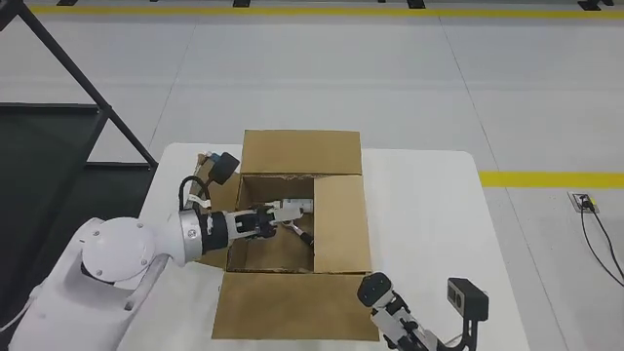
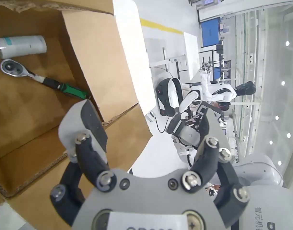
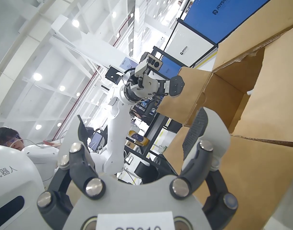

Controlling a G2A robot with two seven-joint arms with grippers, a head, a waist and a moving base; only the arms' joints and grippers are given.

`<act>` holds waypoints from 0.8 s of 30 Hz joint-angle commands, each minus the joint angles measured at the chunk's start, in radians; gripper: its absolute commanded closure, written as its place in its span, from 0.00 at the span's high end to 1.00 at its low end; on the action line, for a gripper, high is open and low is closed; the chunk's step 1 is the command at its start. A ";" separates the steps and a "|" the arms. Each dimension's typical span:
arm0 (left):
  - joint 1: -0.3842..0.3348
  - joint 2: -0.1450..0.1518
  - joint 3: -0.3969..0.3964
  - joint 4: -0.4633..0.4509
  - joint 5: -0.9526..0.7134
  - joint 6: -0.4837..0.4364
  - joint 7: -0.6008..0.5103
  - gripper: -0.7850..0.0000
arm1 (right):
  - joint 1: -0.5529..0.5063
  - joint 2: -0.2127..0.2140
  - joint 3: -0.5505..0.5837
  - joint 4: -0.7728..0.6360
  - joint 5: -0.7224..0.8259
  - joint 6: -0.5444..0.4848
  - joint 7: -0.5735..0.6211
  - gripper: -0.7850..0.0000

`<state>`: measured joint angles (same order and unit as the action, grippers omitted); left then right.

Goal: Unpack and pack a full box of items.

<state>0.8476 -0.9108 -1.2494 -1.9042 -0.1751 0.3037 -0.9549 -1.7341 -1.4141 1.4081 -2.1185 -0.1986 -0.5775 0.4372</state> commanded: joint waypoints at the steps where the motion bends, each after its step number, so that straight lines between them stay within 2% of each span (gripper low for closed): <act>1: 0.003 0.000 -0.002 -0.001 0.000 0.000 0.000 1.00 | 0.000 0.000 0.000 0.000 0.000 0.000 0.000 1.00; 6: 0.003 0.000 -0.002 -0.001 0.000 0.000 0.000 1.00 | 0.000 0.000 0.000 0.000 0.000 0.000 0.000 1.00; 10: 0.010 -0.006 0.016 0.050 -0.029 -0.037 0.028 1.00 | 0.014 0.002 -0.016 -0.004 -0.015 0.002 0.004 1.00; 16: -0.086 -0.037 0.158 0.178 0.000 -0.056 0.070 1.00 | -0.001 0.012 -0.029 -0.012 -0.076 -0.044 0.015 1.00; 24: -0.201 -0.101 0.335 0.372 -0.039 -0.121 0.130 1.00 | -0.044 0.026 -0.015 -0.003 -0.074 -0.103 -0.017 1.00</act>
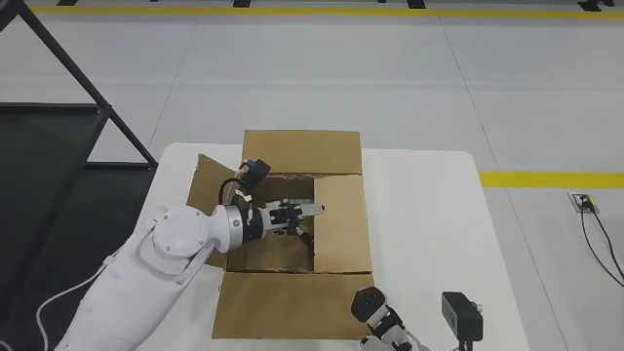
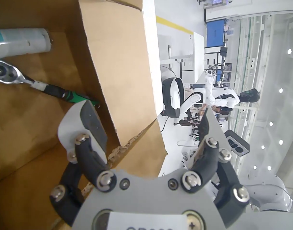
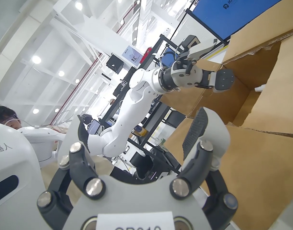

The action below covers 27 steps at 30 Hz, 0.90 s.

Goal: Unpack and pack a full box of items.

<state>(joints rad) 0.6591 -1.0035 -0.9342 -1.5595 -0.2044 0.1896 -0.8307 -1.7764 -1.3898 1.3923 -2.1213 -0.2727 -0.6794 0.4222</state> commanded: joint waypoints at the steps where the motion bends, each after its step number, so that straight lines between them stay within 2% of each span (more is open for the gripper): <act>1: -0.026 -0.017 0.038 0.052 -0.017 -0.015 0.017 1.00 | -0.003 0.003 0.001 -0.001 0.001 -0.002 -0.003 1.00; 6: -0.076 -0.055 0.108 0.146 -0.036 -0.048 0.059 1.00 | -0.004 0.009 -0.007 -0.009 -0.009 0.004 -0.011 1.00; 15: -0.112 -0.099 0.155 0.246 -0.060 -0.100 0.113 1.00 | 0.004 0.021 -0.019 -0.013 -0.020 0.002 -0.017 1.00; 21: -0.116 -0.113 0.147 0.247 -0.082 -0.146 0.114 1.00 | 0.010 0.028 -0.027 -0.012 -0.033 0.007 -0.022 1.00; 27: -0.089 -0.102 0.085 0.175 -0.081 -0.154 0.098 1.00 | 0.024 0.034 -0.040 -0.013 -0.039 0.013 -0.027 1.00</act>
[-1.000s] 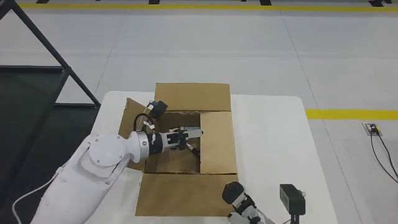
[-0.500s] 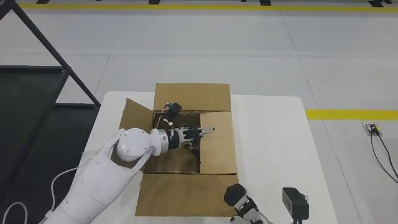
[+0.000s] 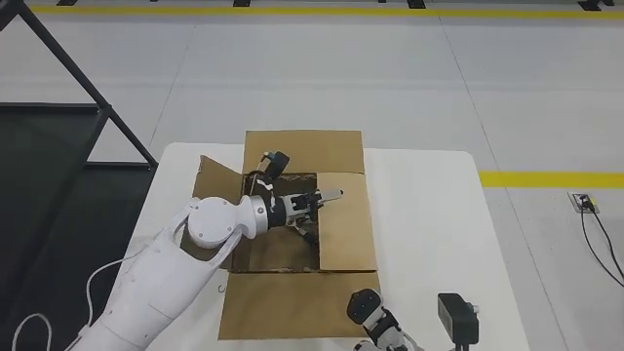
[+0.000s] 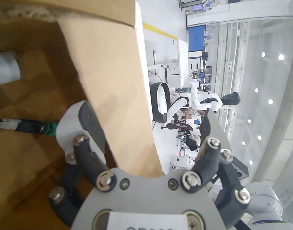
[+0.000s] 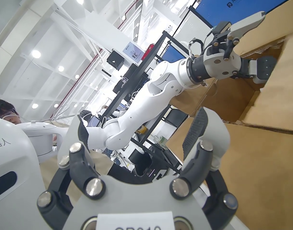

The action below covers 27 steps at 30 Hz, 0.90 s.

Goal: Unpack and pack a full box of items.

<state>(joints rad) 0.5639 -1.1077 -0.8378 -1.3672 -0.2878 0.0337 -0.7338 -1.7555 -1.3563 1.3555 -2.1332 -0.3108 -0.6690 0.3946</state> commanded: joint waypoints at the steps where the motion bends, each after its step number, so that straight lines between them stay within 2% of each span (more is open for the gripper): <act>1: 0.014 0.005 -0.023 -0.037 0.003 0.002 0.002 1.00 | 0.007 0.002 -0.006 -0.001 -0.003 0.006 0.000 1.00; 6: 0.037 0.013 -0.065 -0.120 0.027 0.022 0.016 1.00 | 0.033 0.006 -0.028 -0.004 -0.012 0.030 0.007 1.00; 11: 0.023 0.004 -0.062 -0.150 0.033 0.045 0.037 1.00 | 0.059 0.009 -0.044 -0.005 -0.045 0.069 -0.005 1.00; 21: -0.069 -0.044 0.018 -0.105 0.038 0.055 0.048 1.00 | 0.067 0.010 -0.114 -0.038 -0.222 0.166 -0.059 1.00; 27: -0.028 -0.027 -0.010 -0.047 0.101 0.032 -0.042 1.00 | 0.065 0.015 -0.119 -0.034 -0.229 0.173 -0.081 1.00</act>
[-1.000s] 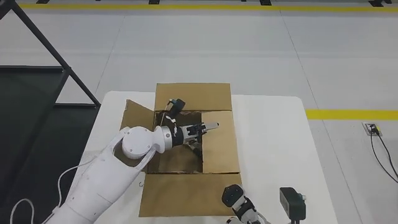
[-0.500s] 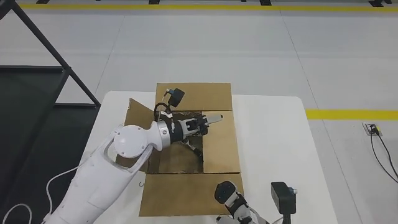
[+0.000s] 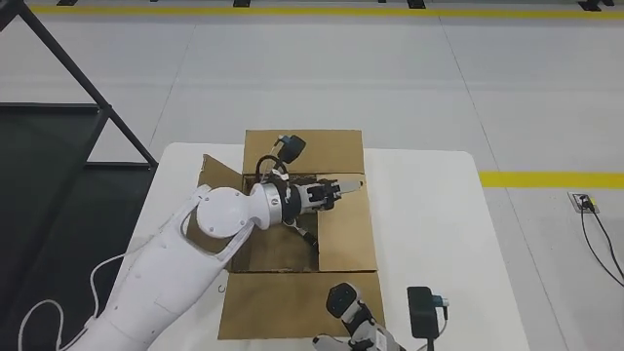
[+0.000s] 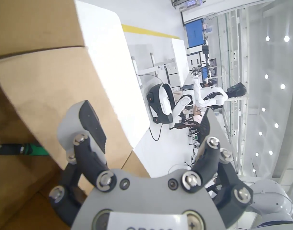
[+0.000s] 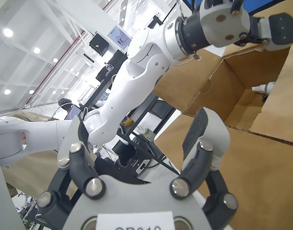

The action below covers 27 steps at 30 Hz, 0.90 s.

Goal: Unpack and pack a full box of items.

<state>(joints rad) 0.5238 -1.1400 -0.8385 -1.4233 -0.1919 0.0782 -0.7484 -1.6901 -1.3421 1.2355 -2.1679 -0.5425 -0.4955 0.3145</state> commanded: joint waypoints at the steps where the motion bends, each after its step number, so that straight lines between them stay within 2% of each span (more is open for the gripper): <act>1: 0.023 0.011 -0.023 0.018 0.013 -0.028 -0.048 1.00 | 0.000 0.002 0.004 0.001 0.007 -0.001 -0.003 1.00; 6: 0.092 0.037 -0.098 0.016 0.009 -0.093 -0.127 1.00 | 0.009 0.007 0.003 0.000 0.015 0.008 0.001 1.00; 11: 0.133 0.045 -0.124 0.008 0.009 -0.086 -0.131 1.00 | 0.030 0.010 -0.012 -0.003 0.017 0.026 0.014 1.00; 19: 0.100 0.007 -0.051 0.090 -0.022 -0.092 -0.049 1.00 | 0.035 0.016 -0.024 -0.002 0.011 0.035 0.005 1.00; 27: 0.076 -0.022 -0.018 0.138 -0.043 -0.183 -0.018 1.00 | 0.005 0.024 -0.017 -0.010 0.000 0.022 -0.027 1.00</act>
<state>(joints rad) 0.6002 -1.1613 -0.8567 -1.2859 -0.2400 -0.0934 -0.7670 -1.6820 -1.3189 1.2168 -2.1761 -0.5416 -0.4725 0.2916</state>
